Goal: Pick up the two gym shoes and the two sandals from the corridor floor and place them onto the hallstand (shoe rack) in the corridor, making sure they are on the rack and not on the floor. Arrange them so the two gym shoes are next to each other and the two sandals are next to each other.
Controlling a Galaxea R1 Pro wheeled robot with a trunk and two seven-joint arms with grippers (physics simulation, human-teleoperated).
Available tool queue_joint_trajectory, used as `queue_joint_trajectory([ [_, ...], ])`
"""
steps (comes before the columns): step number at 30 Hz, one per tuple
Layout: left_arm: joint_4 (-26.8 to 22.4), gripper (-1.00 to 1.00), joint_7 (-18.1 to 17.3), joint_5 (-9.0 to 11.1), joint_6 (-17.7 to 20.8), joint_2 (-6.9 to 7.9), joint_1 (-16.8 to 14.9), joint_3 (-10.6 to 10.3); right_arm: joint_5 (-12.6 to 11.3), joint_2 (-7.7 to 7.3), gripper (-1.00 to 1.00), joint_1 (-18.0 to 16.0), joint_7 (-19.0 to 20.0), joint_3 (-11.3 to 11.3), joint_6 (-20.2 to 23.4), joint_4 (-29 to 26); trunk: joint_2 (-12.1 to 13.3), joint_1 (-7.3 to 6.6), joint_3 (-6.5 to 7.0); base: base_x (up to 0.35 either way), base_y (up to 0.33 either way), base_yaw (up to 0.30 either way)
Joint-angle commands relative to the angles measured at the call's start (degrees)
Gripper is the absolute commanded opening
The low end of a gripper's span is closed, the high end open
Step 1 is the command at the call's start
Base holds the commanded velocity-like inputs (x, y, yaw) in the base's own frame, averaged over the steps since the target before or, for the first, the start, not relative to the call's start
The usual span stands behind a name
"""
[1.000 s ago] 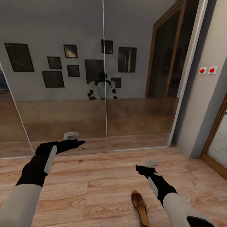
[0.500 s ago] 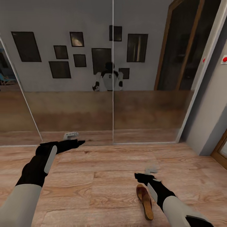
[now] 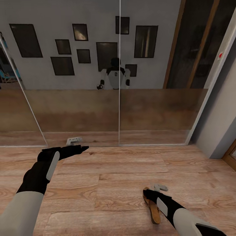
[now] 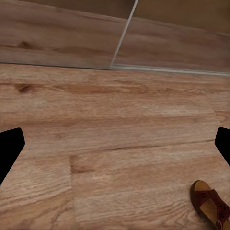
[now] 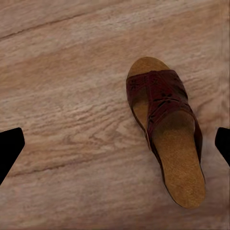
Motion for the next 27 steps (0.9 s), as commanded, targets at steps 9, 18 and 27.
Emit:
queue_joint_trajectory([
  [9,0.0,1.00,0.0,0.3,0.3,-0.01,0.0,0.1,-0.6,-3.67,1.00,1.5,0.1,-0.1,-1.1,0.0,0.0,-0.01,-0.06,0.000,0.000,0.000],
  [18,0.0,1.00,0.0,0.3,0.3,-0.01,0.0,0.1,-0.2,-3.85,1.00,1.6,0.3,0.0,-1.3,0.1,0.0,-0.01,-0.15,0.000,0.000,0.000],
  [27,0.0,1.00,0.0,0.3,0.3,-0.01,0.0,0.1,-0.2,-3.85,1.00,2.8,0.5,0.0,-1.3,0.1,0.0,-0.01,-0.82,0.000,0.000,0.000],
])
